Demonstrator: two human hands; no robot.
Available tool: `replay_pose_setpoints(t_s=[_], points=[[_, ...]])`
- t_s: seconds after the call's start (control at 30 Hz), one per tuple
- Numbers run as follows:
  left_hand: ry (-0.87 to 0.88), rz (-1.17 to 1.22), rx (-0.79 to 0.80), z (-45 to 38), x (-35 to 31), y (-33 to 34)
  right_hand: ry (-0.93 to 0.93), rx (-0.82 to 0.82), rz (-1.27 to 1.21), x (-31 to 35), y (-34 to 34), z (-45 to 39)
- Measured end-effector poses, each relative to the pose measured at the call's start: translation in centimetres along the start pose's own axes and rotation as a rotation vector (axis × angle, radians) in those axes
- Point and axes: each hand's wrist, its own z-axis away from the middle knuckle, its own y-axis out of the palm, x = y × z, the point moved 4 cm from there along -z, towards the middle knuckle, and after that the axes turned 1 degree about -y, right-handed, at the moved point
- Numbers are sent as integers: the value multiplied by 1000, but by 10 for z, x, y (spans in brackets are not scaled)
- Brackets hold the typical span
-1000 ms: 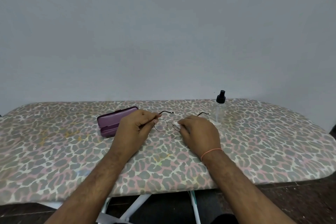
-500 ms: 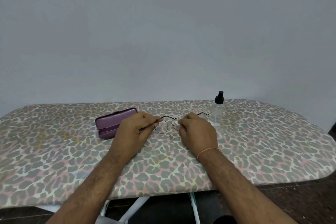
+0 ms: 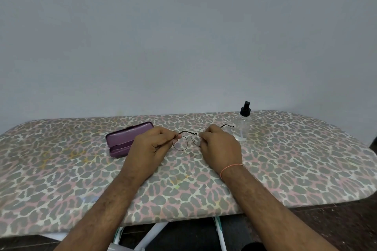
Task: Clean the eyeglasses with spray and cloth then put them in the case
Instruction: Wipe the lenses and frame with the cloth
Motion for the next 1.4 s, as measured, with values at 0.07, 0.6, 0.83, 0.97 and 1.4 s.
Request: replay_pose_setpoints(t_s=[0.07, 0.6, 0.83, 0.97, 1.4], points=[[7, -3, 9, 0, 0, 1, -29, 10, -31, 2, 1, 0], [-33, -23, -35, -1, 2, 1, 16, -194, -239, 6, -14, 12], [-20, -3, -27, -1, 3, 2, -3, -67, -242, 40, -7, 11], [-1, 5, 5, 0, 5, 3, 51, -40, -225, 48, 0, 5], [-21, 22, 1, 1, 7, 3, 63, -24, -142, 50, -2, 8]])
